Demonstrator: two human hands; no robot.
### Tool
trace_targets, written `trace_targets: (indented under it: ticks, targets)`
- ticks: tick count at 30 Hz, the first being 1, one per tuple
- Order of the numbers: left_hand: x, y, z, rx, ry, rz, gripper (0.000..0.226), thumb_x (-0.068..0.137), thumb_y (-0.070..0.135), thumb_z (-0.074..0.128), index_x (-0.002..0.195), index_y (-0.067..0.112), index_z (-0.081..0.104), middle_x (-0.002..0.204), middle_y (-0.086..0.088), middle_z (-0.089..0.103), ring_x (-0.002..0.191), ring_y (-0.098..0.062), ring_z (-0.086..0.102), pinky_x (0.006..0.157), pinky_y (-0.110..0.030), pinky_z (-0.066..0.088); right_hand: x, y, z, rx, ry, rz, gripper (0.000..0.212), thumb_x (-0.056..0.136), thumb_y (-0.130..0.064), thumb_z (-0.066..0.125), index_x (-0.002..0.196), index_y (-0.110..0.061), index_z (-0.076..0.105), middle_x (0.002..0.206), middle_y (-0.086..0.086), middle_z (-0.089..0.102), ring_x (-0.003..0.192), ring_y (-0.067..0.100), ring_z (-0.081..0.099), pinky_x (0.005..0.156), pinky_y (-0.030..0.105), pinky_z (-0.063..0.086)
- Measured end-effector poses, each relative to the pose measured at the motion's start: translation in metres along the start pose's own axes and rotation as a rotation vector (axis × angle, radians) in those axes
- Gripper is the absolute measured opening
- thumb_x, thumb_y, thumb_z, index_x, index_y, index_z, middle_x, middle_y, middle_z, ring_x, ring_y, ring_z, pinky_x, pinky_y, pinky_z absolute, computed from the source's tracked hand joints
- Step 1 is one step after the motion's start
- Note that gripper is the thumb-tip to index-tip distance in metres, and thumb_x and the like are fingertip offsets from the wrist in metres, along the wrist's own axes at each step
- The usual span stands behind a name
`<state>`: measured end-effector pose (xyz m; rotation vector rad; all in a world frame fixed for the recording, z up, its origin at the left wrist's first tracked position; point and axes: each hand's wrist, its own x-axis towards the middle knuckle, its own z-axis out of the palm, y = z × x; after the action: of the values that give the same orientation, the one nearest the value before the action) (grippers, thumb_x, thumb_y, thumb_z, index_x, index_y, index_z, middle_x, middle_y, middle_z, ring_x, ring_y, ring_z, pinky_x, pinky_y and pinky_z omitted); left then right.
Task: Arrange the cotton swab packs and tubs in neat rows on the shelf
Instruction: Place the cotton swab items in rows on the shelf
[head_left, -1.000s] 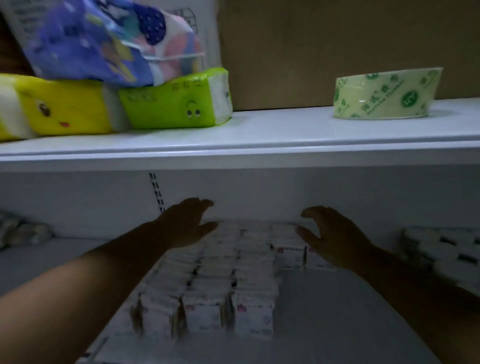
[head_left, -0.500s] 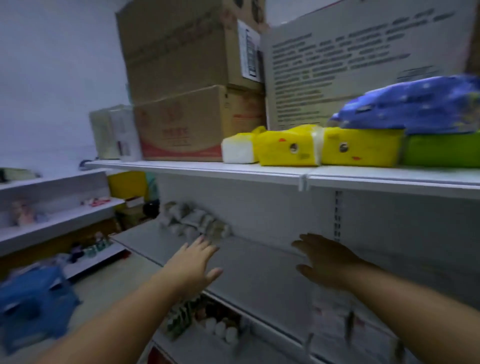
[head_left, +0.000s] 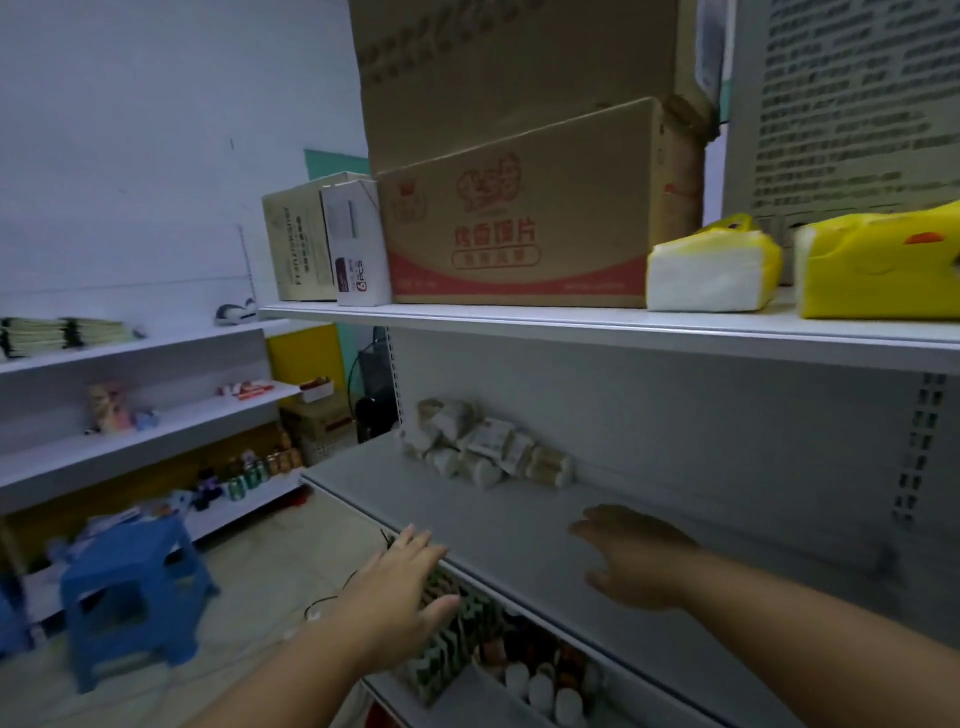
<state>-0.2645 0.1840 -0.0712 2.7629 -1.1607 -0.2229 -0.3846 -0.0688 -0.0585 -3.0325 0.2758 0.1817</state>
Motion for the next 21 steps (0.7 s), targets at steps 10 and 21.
trace_targets:
  ticks: [10, 21]
  targets:
    - [0.112, -0.082, -0.030, -0.086, -0.076, -0.071, 0.062, 0.094, 0.048, 0.047, 0.147, 0.027, 0.024, 0.153, 0.006, 0.027, 0.137, -0.014, 0.031, 0.112, -0.029, 0.030, 0.163, 0.016, -0.003, 0.035, 0.131, 0.021, 0.065, 0.093, -0.047, 0.047, 0.148, -0.022, 0.024, 0.154, 0.001, 0.025, 0.139, 0.021, 0.030, 0.111, 0.032, 0.031]
    - [0.274, -0.157, -0.015, -0.824, 0.335, -0.159, 0.070, 0.079, 0.028, 0.074, 0.138, 0.016, 0.037, 0.131, -0.007, 0.047, 0.119, -0.024, 0.050, 0.093, -0.030, 0.044, 0.301, -0.041, -0.011, 0.180, 0.419, 0.113, 0.072, 0.087, -0.035, 0.060, 0.148, -0.023, 0.023, 0.157, 0.004, 0.012, 0.141, 0.021, 0.023, 0.111, 0.029, 0.027]
